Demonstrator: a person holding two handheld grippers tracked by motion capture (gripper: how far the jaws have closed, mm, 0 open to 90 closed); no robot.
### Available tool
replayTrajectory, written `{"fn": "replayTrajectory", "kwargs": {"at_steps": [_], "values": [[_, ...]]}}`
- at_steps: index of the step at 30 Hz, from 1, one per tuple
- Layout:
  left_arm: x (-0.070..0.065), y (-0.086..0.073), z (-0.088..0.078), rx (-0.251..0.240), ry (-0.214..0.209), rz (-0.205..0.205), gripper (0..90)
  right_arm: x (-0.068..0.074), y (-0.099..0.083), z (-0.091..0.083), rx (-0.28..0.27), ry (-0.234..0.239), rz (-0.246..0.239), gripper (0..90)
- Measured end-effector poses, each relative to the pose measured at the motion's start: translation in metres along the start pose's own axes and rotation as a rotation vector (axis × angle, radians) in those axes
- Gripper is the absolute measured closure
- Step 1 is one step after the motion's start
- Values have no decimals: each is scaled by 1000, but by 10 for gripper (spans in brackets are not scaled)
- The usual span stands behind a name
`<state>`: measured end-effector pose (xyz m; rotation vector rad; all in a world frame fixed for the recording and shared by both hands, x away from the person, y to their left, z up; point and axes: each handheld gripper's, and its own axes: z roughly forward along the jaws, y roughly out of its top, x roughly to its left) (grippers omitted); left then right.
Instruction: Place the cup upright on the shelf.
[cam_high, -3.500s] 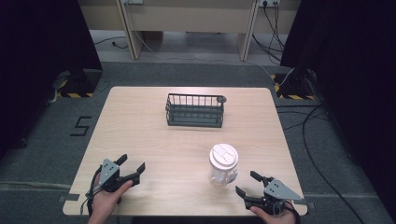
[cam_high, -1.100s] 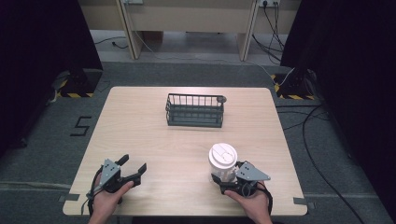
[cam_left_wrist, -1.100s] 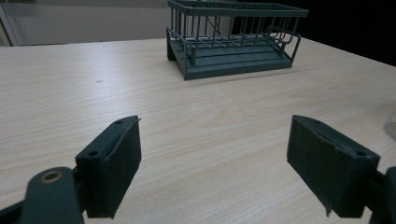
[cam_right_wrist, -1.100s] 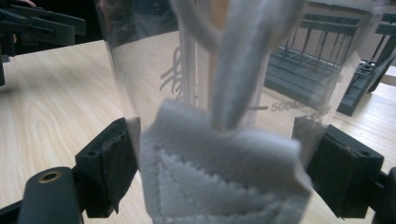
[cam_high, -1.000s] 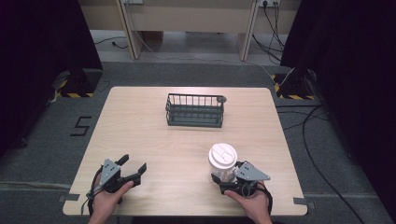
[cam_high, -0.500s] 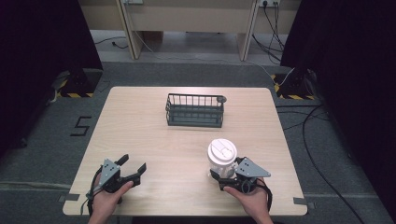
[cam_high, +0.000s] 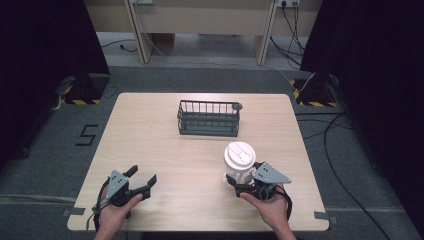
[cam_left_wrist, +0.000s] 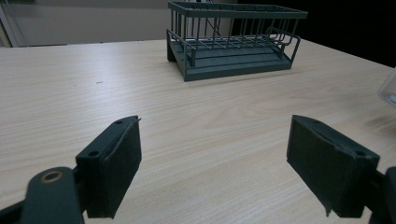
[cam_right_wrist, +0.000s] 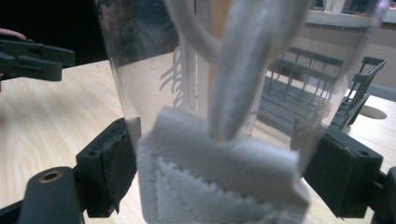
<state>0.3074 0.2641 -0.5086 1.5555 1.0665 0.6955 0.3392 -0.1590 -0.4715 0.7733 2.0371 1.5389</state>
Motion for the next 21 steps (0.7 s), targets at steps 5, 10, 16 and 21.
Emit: {"fn": "replayTrajectory", "kwargs": {"at_steps": [5, 10, 16, 21], "values": [[0, 0, 0, -1, -1, 0, 173, -4, 7, 5, -7, -7, -3, 182], [0, 0, 0, -1, -2, -1, 173, -7, 12, 10, -10, -15, -4, 182], [0, 0, 0, -2, -2, -1, 173, -11, 17, 17, -7, -24, -3, 182], [0, 1, 0, -2, -2, -2, 173, -13, 22, 21, -9, -30, -6, 182]]}}
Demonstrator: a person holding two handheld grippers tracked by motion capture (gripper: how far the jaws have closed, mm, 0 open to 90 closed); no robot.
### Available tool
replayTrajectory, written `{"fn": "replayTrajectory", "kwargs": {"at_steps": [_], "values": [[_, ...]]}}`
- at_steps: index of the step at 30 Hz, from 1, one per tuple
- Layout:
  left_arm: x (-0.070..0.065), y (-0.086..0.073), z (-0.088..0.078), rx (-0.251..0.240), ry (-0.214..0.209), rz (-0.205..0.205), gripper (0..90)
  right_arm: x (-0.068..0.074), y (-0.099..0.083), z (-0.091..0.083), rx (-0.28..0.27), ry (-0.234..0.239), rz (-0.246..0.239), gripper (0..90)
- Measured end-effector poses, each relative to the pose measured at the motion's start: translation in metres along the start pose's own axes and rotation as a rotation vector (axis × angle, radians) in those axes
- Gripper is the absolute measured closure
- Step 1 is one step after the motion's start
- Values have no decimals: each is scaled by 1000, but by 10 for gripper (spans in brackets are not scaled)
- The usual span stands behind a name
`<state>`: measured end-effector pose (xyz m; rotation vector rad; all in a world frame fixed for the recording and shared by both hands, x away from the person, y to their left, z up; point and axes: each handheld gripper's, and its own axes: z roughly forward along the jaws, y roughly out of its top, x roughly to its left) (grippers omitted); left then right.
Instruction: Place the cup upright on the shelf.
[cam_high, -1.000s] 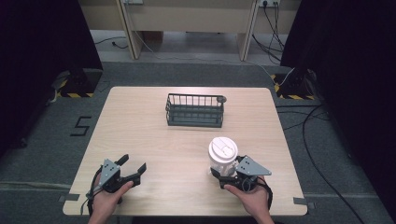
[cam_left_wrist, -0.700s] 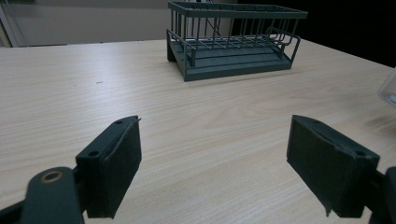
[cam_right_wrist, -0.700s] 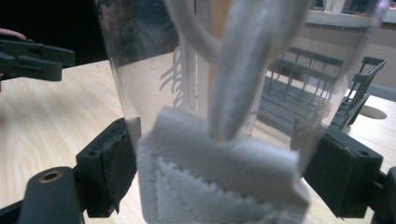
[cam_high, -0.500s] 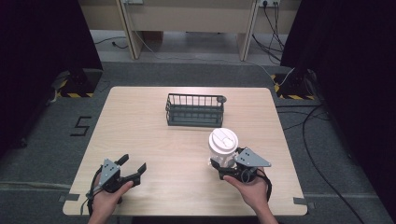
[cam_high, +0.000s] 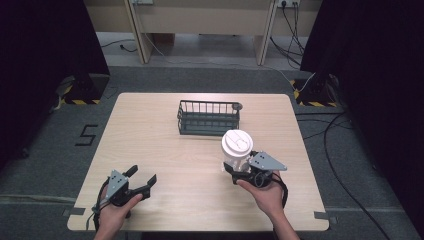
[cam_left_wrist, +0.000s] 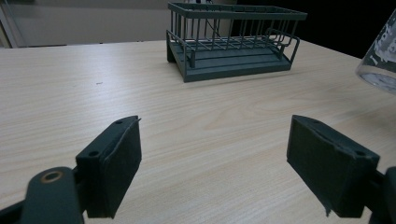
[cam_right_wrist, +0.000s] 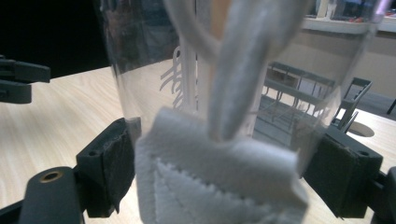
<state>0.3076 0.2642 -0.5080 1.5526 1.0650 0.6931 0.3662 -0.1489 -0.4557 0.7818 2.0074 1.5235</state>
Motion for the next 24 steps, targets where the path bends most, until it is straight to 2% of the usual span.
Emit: {"fn": "replayTrajectory", "kwargs": {"at_steps": [24], "values": [[1, 0, 0, -2, -3, -9, 173, -16, 27, 28, -18, -38, -4, 183]]}}
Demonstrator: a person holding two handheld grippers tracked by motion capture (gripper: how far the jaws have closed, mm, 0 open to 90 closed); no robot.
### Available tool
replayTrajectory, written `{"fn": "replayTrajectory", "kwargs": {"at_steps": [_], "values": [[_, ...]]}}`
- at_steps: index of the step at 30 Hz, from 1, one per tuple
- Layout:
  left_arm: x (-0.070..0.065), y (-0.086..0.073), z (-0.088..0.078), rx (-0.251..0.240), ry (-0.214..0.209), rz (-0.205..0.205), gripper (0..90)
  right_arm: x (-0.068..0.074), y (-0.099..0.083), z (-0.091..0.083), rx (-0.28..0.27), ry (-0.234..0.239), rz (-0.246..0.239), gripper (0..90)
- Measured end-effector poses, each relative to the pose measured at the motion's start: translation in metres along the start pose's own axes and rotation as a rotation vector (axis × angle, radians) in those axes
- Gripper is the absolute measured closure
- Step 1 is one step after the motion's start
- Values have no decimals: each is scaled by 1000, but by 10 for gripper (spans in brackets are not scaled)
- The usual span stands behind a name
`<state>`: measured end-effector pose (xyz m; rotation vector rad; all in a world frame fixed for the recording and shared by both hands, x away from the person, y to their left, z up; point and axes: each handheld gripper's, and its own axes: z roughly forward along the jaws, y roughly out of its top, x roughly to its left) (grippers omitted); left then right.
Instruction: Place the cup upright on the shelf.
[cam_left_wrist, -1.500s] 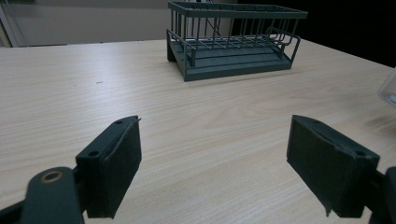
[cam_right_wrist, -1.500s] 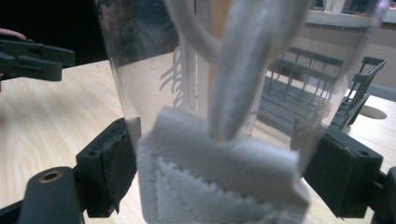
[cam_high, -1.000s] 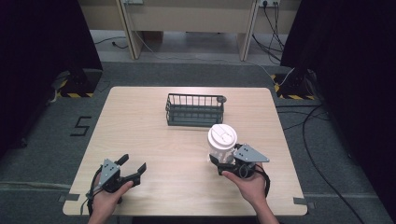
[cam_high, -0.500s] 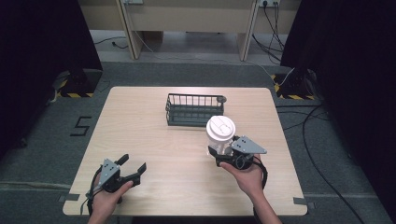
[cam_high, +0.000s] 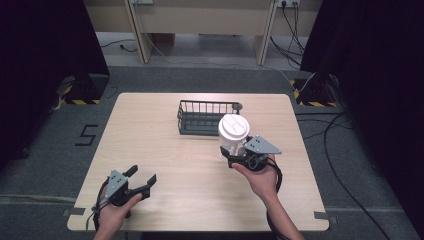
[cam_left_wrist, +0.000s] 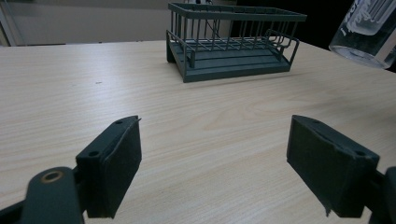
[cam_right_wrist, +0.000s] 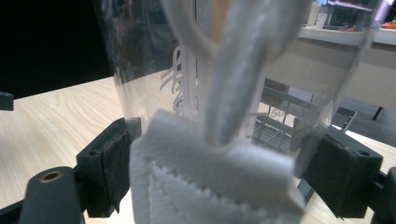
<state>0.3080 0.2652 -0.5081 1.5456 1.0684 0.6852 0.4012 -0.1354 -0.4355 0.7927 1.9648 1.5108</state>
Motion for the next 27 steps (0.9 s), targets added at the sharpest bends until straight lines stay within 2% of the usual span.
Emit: {"fn": "replayTrajectory", "kwargs": {"at_steps": [22, 27], "values": [[0, 0, 0, -1, 3, -4, 174, -15, 14, 28, 6, -38, 19, 183], [0, 0, 1, -1, -2, -3, 174, -15, 18, 34, 12, -49, 11, 183]]}}
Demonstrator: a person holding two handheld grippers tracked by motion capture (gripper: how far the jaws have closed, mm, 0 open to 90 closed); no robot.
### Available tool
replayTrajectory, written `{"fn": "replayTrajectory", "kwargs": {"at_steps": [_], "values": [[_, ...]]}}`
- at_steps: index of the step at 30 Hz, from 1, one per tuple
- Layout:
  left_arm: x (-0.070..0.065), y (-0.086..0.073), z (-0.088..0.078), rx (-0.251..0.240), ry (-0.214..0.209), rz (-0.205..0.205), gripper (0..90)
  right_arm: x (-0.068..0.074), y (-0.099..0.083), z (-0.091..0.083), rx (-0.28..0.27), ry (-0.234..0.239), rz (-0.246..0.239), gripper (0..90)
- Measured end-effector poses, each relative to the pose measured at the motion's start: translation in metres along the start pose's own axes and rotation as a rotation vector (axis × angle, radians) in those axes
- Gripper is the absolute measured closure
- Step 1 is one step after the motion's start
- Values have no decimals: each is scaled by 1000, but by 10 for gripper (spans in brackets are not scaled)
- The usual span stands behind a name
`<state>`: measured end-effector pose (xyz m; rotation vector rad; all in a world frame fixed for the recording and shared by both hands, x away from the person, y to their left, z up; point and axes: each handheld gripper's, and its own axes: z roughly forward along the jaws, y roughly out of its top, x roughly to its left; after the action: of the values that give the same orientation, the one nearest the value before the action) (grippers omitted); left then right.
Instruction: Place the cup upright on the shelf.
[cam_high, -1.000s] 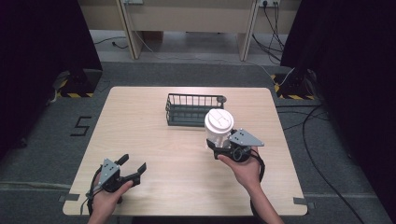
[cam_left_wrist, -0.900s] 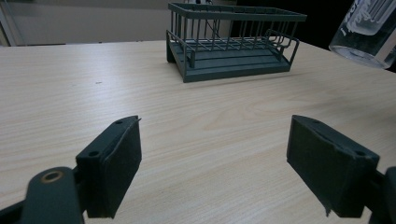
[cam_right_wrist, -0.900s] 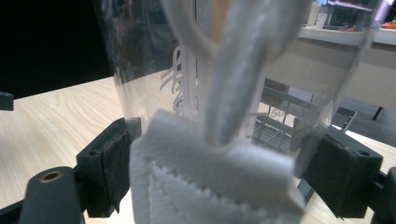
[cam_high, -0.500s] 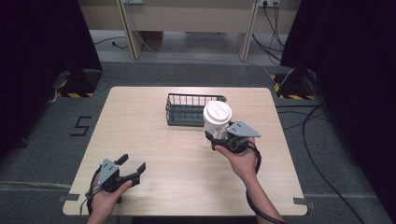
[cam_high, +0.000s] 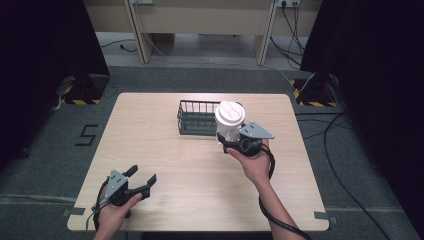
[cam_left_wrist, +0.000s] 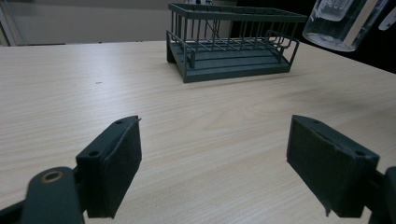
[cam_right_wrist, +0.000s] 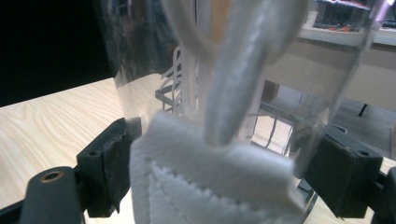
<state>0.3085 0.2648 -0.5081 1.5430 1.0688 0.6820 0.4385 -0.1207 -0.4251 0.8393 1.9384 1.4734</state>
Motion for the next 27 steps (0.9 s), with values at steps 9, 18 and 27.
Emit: {"fn": "replayTrajectory", "kwargs": {"at_steps": [9, 18, 27], "values": [[-1, 0, 0, 0, -1, 0, 174, -2, 5, 10, 0, -4, 13, 183], [-2, 0, 1, 2, -2, 2, 174, -7, 13, 16, -1, -16, 16, 183], [-1, 0, 1, 1, -2, 0, 174, -13, 20, 23, 1, -32, 26, 183]]}}
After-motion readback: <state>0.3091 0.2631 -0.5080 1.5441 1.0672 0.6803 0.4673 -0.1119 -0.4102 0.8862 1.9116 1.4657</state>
